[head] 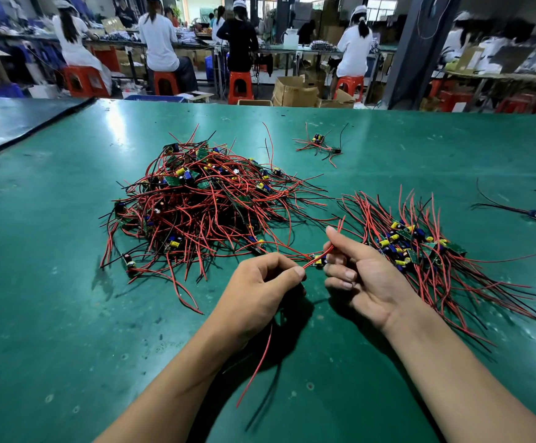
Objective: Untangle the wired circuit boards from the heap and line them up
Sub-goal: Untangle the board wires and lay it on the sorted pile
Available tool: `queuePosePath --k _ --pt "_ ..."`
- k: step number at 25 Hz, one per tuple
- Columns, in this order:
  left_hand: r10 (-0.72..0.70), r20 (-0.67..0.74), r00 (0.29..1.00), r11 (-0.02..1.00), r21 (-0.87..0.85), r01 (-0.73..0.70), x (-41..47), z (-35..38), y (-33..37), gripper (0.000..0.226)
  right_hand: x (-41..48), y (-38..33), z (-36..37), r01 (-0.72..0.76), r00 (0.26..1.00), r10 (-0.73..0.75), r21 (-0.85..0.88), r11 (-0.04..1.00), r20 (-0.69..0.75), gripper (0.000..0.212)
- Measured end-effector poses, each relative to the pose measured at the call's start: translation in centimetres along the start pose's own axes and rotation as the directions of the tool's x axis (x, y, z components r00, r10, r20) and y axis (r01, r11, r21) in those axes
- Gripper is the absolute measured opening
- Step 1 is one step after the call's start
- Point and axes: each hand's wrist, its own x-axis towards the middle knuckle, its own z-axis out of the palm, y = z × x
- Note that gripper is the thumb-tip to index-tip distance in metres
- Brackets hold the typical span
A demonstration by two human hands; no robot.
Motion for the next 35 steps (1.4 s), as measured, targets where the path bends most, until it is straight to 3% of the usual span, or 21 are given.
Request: queuePosePath --k 9,19,24,26,28,32,35 --pt "0.009 0.038 0.999 1.0 0.028 -0.01 0.1 0.1 -0.1 0.012 0.0 -0.5 -0.1 -0.025 1.0 0.026 0.137 0.99 -0.006 0.028" --pt "-0.018 0.077 0.997 0.997 0.072 0.012 0.3 -0.2 -0.2 0.013 0.2 -0.9 -0.6 0.113 0.988 -0.083 0.25 0.962 -0.128 0.03" --pt "-0.03 0.075 0.997 0.996 0.091 0.024 0.1 -0.5 -0.1 0.015 0.3 -0.7 -0.3 0.06 0.994 -0.026 0.335 0.94 -0.107 0.031" --pt "-0.026 0.054 0.998 0.996 0.085 0.022 0.1 -0.5 0.0 0.014 0.2 -0.7 -0.4 0.09 0.992 -0.065 0.245 0.965 -0.109 0.03" --pt "-0.022 0.03 0.999 0.998 0.054 0.02 0.2 -0.4 0.1 0.014 0.0 -0.3 -0.3 0.138 0.987 -0.134 0.029 0.99 -0.088 0.035" --pt "0.011 -0.014 1.0 1.0 0.013 -0.011 0.1 -0.4 0.3 0.016 -0.8 2.2 0.4 0.212 0.975 -0.161 -0.415 0.885 0.155 0.041" --pt "0.01 0.002 1.0 1.0 -0.007 -0.01 0.0 -0.6 0.4 0.017 -0.7 2.7 0.4 0.218 0.974 -0.159 -0.487 0.846 0.159 0.024"
